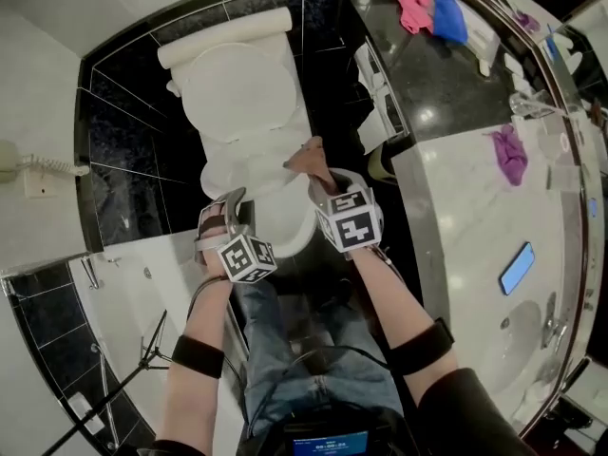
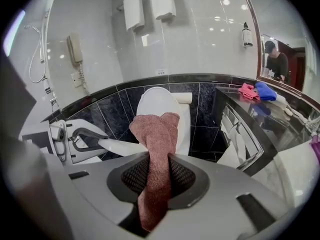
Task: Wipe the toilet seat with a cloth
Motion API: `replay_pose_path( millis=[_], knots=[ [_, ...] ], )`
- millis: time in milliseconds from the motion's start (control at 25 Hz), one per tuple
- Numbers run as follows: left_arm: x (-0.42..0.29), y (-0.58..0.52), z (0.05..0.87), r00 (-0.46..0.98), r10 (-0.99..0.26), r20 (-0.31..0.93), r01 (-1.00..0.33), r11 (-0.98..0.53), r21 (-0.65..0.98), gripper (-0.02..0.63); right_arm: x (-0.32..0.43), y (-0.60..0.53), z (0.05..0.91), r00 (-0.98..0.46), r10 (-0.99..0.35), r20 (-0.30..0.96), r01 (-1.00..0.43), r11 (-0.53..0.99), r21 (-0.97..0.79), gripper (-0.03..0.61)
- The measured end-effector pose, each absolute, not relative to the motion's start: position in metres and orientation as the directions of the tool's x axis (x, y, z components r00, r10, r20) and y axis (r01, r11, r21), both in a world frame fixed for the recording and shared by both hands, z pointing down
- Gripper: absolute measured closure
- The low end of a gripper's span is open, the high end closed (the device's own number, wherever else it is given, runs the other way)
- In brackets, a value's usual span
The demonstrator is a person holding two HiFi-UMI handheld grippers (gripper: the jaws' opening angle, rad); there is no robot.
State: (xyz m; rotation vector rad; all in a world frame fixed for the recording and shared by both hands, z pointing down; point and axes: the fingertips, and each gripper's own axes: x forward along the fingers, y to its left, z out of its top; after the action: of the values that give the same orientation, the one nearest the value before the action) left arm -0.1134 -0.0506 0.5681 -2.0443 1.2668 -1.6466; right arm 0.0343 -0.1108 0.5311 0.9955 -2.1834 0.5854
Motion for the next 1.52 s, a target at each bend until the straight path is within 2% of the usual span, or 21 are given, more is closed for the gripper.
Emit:
replay_pose_path(
  millis=[280,440,1120,1240,1280,1320,1520],
  knots=[
    [-0.099,-0.008,0.603,-0.088,-0.795,0.600,-0.466,-0.499,-0.731,0.518,0.053,-0.070,0.560,-0.550,-0.457,0.699,-0.728,0.672,-0.134,0.474],
    [-0.087,0.027,0.632,-0.102,-0.762,0.640,-0.498,-0.518,-0.696,0.509,0.059,-0.037,0.590,-0.545,-0.436,0.716,-0.740,0.652,-0.166,0.474],
    [-0.051,0.114,0.787,-0.055,-0.730,0.681,-0.434,-0.596,-0.675,0.472,0.048,0.055,0.720,-0.540,-0.412,0.734,-0.746,0.638,-0.191,0.474],
    [-0.043,0.132,0.813,-0.030,-0.698,0.716,-0.433,-0.636,-0.638,0.496,0.049,0.059,0.736,-0.534,-0.404,0.742,-0.747,0.636,-0.192,0.474],
    [-0.041,0.136,0.819,-0.023,-0.695,0.718,-0.437,-0.639,-0.633,0.522,0.048,0.060,0.740,-0.533,-0.400,0.746,-0.746,0.637,-0.192,0.474],
    [-0.041,0.138,0.823,-0.022,-0.695,0.718,-0.440,-0.638,-0.632,0.614,0.048,0.061,0.743,-0.533,-0.395,0.749,-0.744,0.639,-0.193,0.474],
    [-0.042,0.137,0.832,-0.014,-0.670,0.742,-0.488,-0.643,-0.590,0.614,0.049,0.060,0.750,-0.524,-0.386,0.759,-0.744,0.641,-0.189,0.474]
  ],
)
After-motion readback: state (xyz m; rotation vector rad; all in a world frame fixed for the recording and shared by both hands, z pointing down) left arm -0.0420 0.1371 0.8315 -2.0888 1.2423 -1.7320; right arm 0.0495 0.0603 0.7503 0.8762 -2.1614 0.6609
